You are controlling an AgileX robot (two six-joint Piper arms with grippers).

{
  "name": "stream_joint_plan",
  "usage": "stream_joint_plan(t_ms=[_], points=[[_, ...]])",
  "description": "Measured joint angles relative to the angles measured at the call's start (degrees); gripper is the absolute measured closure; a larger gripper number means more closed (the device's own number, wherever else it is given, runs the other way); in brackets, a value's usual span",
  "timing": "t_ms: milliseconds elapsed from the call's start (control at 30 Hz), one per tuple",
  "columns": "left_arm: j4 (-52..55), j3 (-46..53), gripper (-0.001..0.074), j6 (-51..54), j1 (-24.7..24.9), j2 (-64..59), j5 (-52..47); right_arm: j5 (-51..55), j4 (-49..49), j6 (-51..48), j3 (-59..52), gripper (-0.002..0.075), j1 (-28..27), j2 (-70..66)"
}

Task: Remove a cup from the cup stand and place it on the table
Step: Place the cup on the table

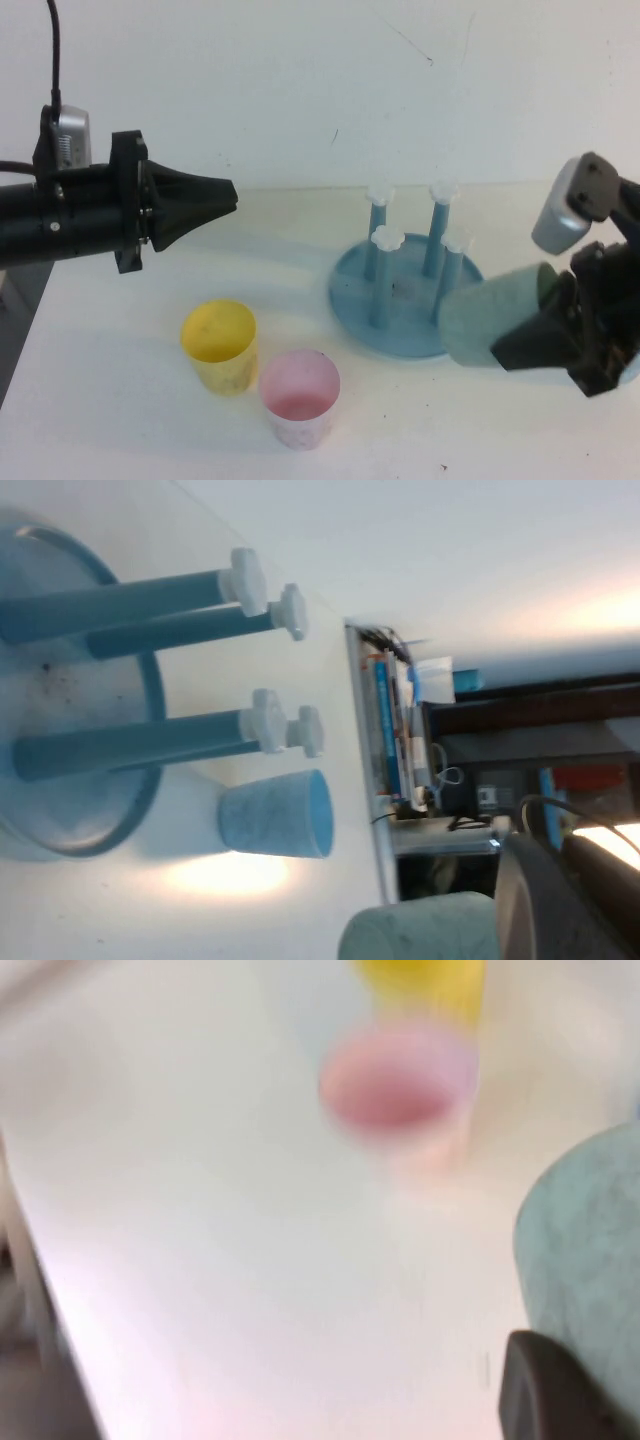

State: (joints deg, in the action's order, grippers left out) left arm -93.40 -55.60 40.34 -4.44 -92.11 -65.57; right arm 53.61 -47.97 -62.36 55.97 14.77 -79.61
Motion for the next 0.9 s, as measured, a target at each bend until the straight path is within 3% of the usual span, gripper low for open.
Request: stream_joint_plan(t_ms=[167, 467, 900], points=[[3.03, 0.00, 0.0731, 5.67, 0.00, 0.00, 1.73, 6.68, 17.93, 11.36, 0.99, 0.0696, 1.14, 0.00], [6.69, 0.00, 0.0735, 10.71, 0.00, 0.79, 1.86, 9.77, 45.48, 29.17, 1.60, 0.0696, 8.34, -5.76], [12.47, 0.00, 0.0736, 13.68, 0.00, 9.49, 1.86, 9.50, 49.87, 32.15, 12.99, 0.0689, 9.69, -24.26]])
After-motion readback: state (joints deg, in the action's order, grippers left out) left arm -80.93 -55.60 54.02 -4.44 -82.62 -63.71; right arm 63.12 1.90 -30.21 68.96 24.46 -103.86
